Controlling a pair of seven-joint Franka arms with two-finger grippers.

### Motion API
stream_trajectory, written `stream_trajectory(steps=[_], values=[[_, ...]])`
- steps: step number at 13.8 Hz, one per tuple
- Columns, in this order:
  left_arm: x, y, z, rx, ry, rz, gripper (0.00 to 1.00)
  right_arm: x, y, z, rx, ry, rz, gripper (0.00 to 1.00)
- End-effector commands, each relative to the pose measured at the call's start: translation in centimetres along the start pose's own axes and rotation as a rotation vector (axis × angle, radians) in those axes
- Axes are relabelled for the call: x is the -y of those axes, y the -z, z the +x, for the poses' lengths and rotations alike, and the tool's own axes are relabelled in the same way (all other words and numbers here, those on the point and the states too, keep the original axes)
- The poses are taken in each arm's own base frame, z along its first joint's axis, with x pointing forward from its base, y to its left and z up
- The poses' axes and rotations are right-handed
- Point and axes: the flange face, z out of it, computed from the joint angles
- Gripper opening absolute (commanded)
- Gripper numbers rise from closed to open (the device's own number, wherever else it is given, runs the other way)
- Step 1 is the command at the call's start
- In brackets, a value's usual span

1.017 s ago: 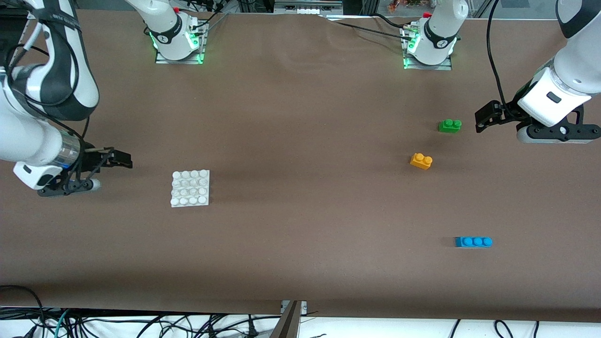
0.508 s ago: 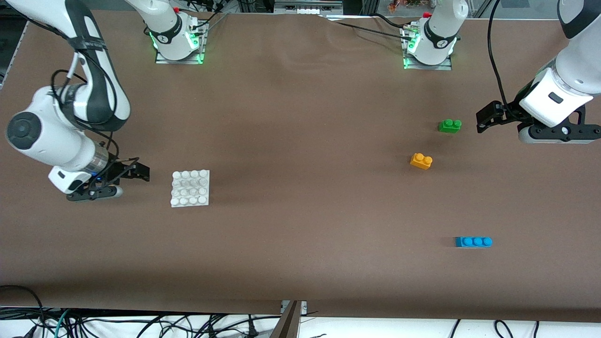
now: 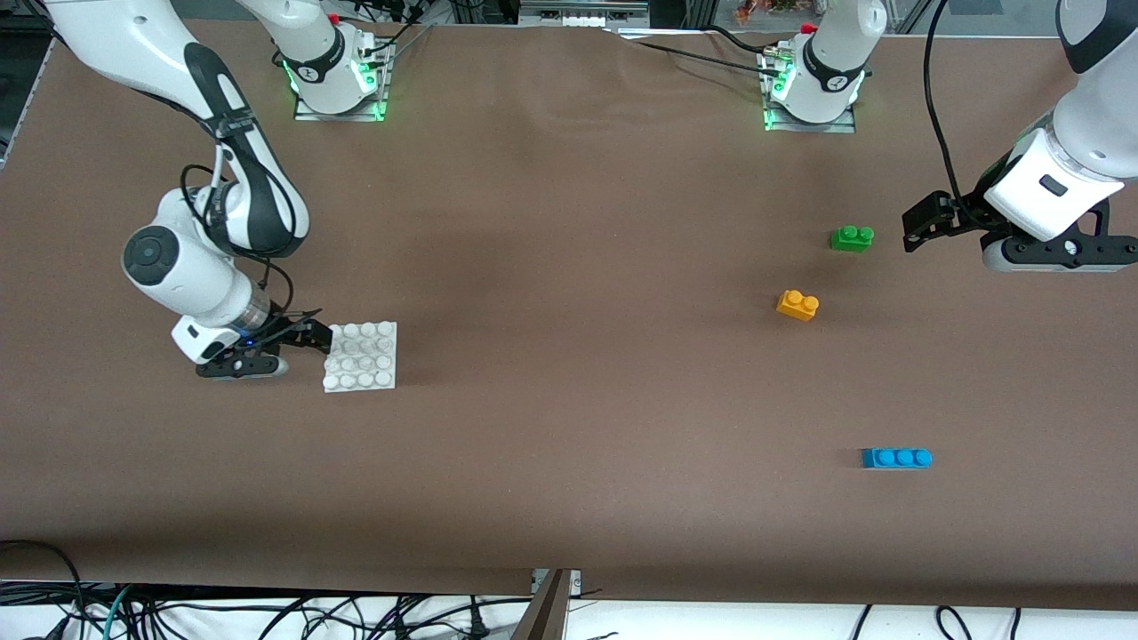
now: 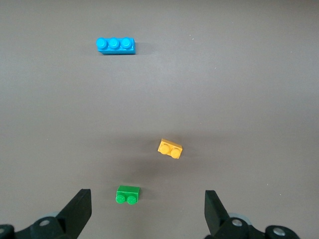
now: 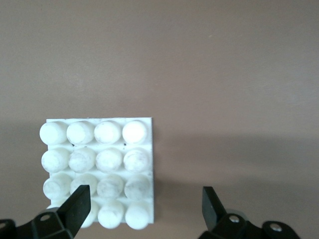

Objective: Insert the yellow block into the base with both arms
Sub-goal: 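Move the right gripper down onto the white base plate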

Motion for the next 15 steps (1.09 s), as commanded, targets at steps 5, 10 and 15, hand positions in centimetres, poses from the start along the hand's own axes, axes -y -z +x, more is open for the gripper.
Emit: stream_trajectory(steps=[5,10,15], values=[[0.2,0.5,0.2,0.006,0.005,0.0,1.0,1.0,-4.4,-0.4,-0.029,-0.075,0.015,0.99],[0.2,0.5,0.2,0.01,0.005,0.001,1.0,1.5,-6.1,-0.7,-0.034,-0.094,0.028,0.99],[0.2,0.5,0.2,0.01,0.005,0.001,1.0,1.4,-7.0,-0.7,-0.037,-0.1,0.031,0.98]])
